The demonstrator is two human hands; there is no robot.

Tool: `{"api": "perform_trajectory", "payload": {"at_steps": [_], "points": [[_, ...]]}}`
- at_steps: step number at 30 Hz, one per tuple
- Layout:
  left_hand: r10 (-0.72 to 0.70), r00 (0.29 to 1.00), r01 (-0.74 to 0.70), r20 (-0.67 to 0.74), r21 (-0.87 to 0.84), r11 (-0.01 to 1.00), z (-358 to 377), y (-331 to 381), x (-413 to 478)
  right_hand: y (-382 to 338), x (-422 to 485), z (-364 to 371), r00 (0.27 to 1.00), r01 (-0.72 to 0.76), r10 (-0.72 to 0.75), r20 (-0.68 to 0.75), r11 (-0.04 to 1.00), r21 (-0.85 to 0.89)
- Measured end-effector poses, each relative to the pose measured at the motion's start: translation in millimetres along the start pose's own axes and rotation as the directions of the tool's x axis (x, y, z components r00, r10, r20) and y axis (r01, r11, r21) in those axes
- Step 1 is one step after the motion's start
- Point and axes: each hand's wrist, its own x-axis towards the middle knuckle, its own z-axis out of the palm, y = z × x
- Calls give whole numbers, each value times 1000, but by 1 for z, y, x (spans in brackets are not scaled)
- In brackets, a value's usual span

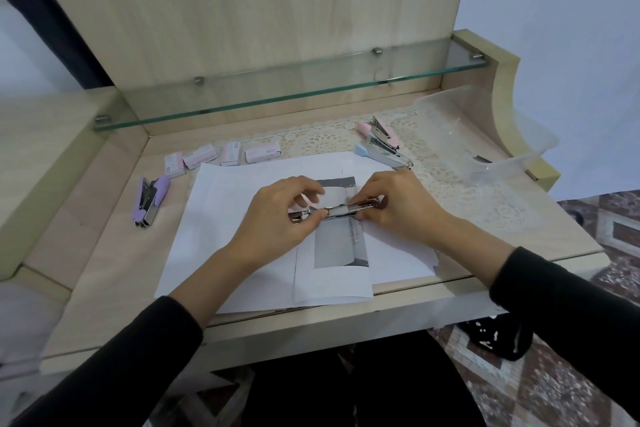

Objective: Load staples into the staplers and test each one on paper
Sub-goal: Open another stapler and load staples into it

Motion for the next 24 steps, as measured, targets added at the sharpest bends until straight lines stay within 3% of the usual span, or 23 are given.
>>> {"api": "perform_trajectory", "payload": {"at_steps": [4,7,10,12,15,17,20,24], "points": [[-219,970,191,108,227,955,-2,5,3,-3,0,-2,999,-3,2,33,1000,3],[-236,960,208,148,186,960,-5,6,6,-6,-1,-7,997,12,-13,82,1000,10],[-154,977,126,148,184,975,-5,4,3,-7,-2,-11,993,4,-3,117,1000,-9],[-9,995,-16,98,260,965,-4,4,1,-6,-2,-10,995,-17,18,102,1000,-2],[207,978,-197,28,442,875,-2,3,1,-6,2,-8,999,-22,25,34,997,-75],[221,975,-183,-12,518,835,1,2,-1,-9,3,-6,992,76,-89,-93,988,-134],[190,981,-142,-43,512,847,4,2,-1,-9,-1,-1,926,251,-288,-244,953,-170],[229,971,-173,-63,474,863,5,1,-1,-2,-3,4,863,303,-353,-363,934,-187]]}}
